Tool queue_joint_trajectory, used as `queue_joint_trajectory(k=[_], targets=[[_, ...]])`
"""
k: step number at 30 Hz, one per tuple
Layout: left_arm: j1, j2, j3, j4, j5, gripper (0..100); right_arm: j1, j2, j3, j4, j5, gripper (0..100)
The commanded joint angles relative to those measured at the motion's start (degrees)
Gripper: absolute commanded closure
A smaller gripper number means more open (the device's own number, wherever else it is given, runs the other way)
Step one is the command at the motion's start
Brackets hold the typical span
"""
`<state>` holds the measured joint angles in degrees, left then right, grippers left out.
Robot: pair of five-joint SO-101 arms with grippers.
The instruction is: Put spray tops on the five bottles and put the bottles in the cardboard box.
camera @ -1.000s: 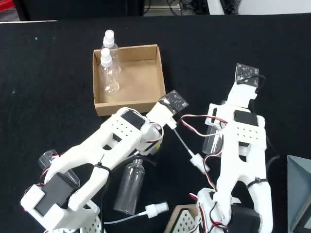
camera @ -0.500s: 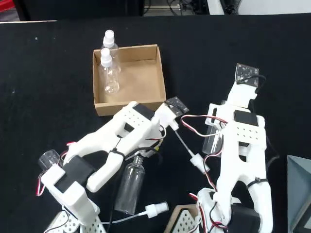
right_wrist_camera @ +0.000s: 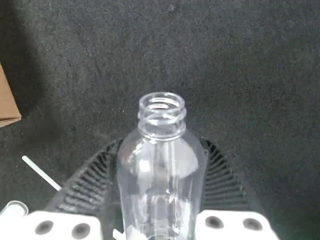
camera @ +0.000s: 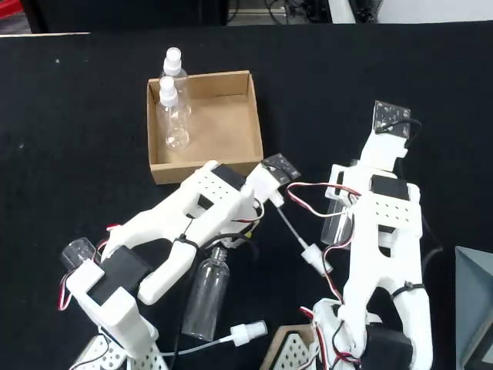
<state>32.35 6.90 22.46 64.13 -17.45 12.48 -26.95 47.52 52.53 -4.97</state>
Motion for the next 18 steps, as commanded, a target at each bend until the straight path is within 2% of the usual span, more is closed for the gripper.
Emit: queue_joint_trajectory(k=[1, 5, 18], targets=[[-0.6, -5.5, -1.6, 0.5, 0.4, 97, 1.1, -3.1, -0.3, -1.4, -0.1, 88.4], [-0.7, -11.7, 1.0, 0.4, 2.9, 97, 1.0, -3.1, -0.3, -1.4, -0.1, 88.4], [-0.7, -27.3, 7.3, 0.5, 3.0, 97, -1.8, -10.5, 2.7, -0.1, -0.4, 88.4]])
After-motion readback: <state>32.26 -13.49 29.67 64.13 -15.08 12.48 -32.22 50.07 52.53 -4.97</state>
